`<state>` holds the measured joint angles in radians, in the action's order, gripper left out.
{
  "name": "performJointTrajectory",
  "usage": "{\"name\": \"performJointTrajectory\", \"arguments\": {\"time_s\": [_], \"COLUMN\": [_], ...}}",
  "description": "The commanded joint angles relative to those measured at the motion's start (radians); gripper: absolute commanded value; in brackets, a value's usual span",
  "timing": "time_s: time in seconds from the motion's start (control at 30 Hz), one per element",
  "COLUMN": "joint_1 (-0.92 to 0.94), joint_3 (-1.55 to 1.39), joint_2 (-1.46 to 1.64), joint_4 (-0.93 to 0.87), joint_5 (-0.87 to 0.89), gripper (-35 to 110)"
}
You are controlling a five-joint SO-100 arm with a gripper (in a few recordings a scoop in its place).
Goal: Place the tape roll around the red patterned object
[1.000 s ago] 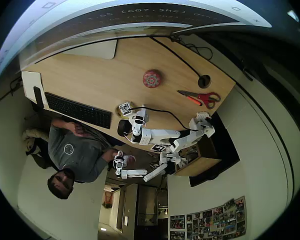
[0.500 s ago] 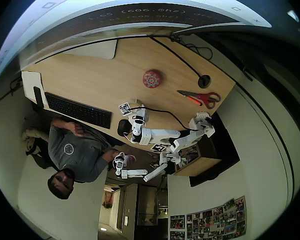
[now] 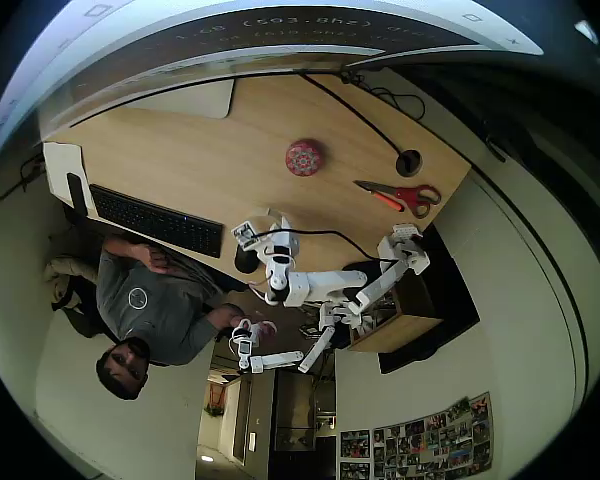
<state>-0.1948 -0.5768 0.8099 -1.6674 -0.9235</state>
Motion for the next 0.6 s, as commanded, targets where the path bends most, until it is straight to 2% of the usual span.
{"name": "performJointTrajectory", "arguments": {"time_s": [0.0,0.57], "joint_1": [-0.014,0.052], "joint_3": [-0.018,-0.265], "joint_2": [0.133,0.430], "joint_4": [-0.009,-0.009], "joint_5": [-0.032,-0.232], "gripper": [0,0]}}
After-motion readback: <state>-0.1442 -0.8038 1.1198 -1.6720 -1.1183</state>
